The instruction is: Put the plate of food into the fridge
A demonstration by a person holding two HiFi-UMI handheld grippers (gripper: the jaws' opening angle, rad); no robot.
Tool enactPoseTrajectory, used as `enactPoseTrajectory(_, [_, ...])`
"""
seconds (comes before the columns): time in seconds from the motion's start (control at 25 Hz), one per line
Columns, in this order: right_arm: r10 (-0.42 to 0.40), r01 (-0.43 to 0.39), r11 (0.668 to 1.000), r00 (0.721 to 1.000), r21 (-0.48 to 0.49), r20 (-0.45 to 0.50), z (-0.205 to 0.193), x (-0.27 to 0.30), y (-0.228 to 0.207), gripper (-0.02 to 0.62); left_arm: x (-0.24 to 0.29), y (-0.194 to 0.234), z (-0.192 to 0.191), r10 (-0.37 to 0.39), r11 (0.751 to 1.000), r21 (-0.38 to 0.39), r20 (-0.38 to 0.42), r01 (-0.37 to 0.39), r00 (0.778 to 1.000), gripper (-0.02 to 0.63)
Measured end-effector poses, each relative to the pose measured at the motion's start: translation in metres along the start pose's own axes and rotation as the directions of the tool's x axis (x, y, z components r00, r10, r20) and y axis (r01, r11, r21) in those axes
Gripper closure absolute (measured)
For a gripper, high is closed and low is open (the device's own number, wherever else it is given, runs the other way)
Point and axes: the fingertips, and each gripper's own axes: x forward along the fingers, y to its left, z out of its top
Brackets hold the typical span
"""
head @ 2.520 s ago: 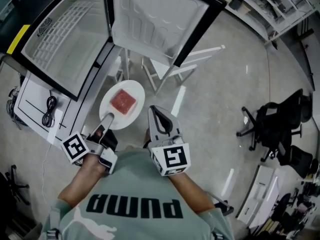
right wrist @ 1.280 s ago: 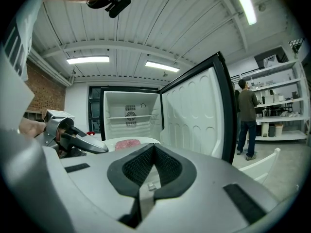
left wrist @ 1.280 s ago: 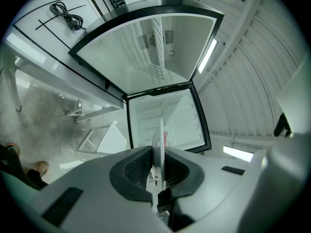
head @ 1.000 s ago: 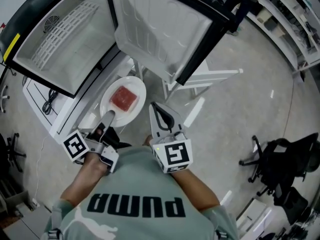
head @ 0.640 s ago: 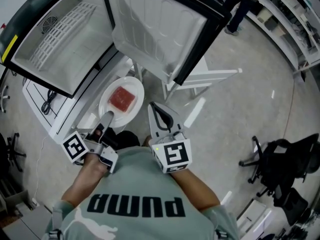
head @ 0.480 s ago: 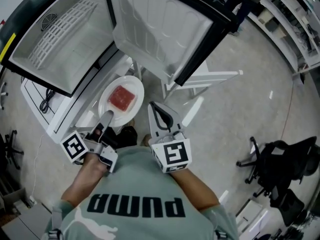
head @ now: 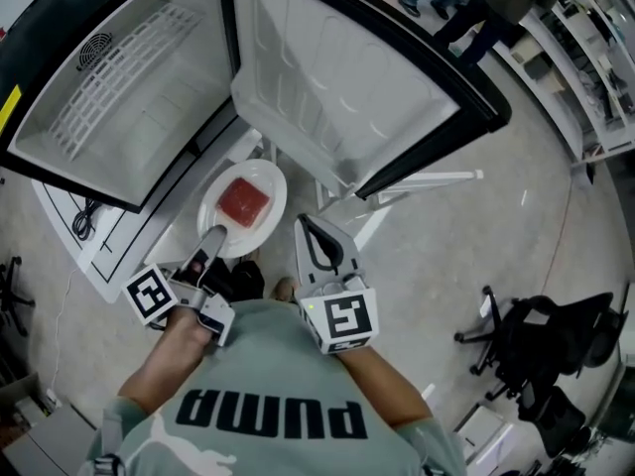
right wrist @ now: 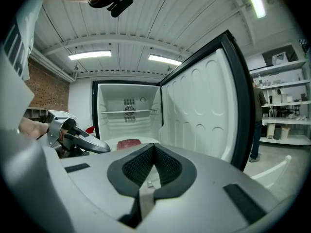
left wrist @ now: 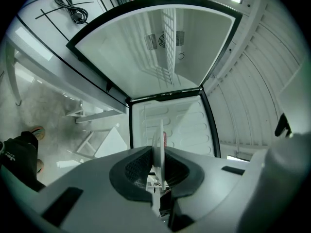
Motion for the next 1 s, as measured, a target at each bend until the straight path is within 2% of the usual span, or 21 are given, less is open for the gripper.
enactPoseTrajectory(0.52, [0.01,-0.011,1.0,0.999,-0.026,-0.031,0.014,0.062,-0.009,0.591,0.036,0.007,0.061,-0.006,1.0,-0.008,0.054,0.007,0.999,0.569])
enactPoseTrajectory(0.72, [0.026,-0.028,0.999,0.999,-0.041,-0.043,0.017,0.083,-0.005,0.591,0.043,0.016,0.086,0.004,1.0,-0.028,0.099,-0.001,0.995,0.569])
enactPoseTrajectory(1.0, [0.056,-0.059,0.996,0.997,-0.068,-0.047,0.029,0.124,0.012,0.591,0.048,0.022,0.13,-0.014,1.0,-0.013,0.162,0.016,0.987,0.569])
